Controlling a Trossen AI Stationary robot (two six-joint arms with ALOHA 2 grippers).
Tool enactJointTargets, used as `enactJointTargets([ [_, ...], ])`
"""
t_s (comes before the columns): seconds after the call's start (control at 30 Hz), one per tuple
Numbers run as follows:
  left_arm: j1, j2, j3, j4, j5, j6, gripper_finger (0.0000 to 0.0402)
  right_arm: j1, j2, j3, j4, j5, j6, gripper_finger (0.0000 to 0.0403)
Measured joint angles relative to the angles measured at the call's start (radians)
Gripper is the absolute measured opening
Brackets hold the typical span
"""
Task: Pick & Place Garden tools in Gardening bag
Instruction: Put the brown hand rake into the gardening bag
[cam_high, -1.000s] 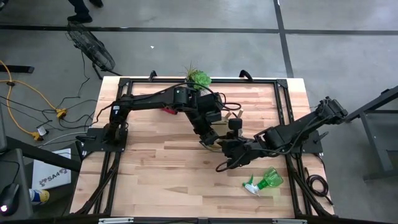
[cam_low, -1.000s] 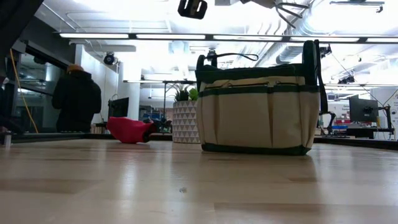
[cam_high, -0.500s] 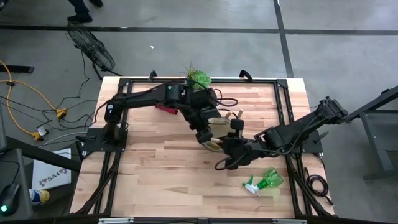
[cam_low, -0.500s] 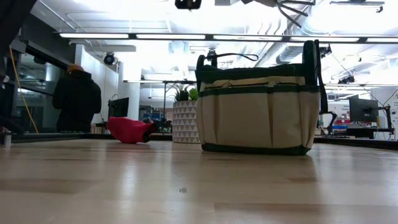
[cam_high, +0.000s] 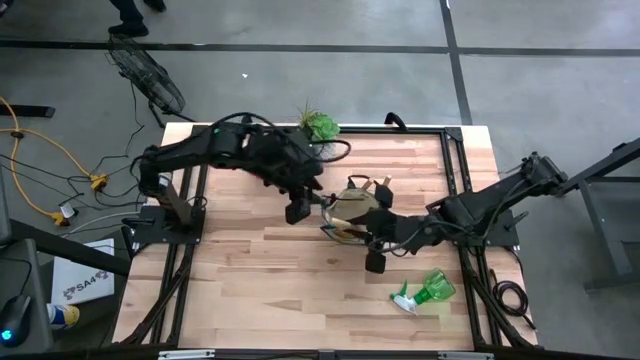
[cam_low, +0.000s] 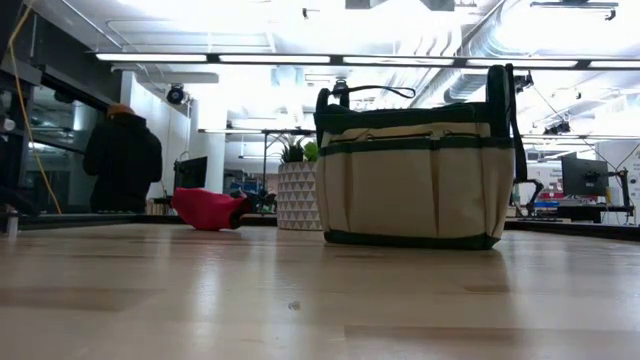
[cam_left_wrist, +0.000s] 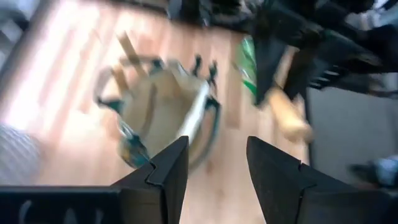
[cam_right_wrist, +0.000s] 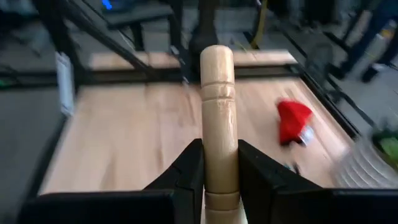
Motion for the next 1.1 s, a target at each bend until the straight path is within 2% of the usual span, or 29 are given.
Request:
enactJointTargets([
  [0.13, -0.048, -0.009, -0.001, 0.077, -0.116, 0.120, 0.0159, -0.021, 0.004, 0.000, 0.142, -0.039, -0.045, 0.0062],
  [0.27, -0.088, -0.017, 0.001, 0.161, -0.163, 0.224, 0.0159, -0.050, 0.006, 0.000, 0.267, -0.044, -0.083, 0.0062],
  [0.43, -0.110, -0.017, 0.000, 0.183, -0.209, 0.304, 0.0159, -0.064, 0.006, 0.000, 0.376, -0.060, -0.125, 0.0062],
  [0.6, -0.110, -0.033, 0.000, 0.160, -0.196, 0.347, 0.0159, -0.065, 0.006, 0.000, 0.477, -0.086, -0.148, 0.0062],
  [0.87, -0.110, -0.084, 0.000, 0.183, -0.177, 0.399, 0.0159, -0.053, 0.000, 0.000, 0.564, -0.038, -0.182, 0.0062],
  [1.1, -0.110, -0.130, 0.001, 0.279, -0.062, 0.412, 0.0159, -0.053, 0.000, 0.000, 0.675, -0.042, -0.257, 0.0062],
])
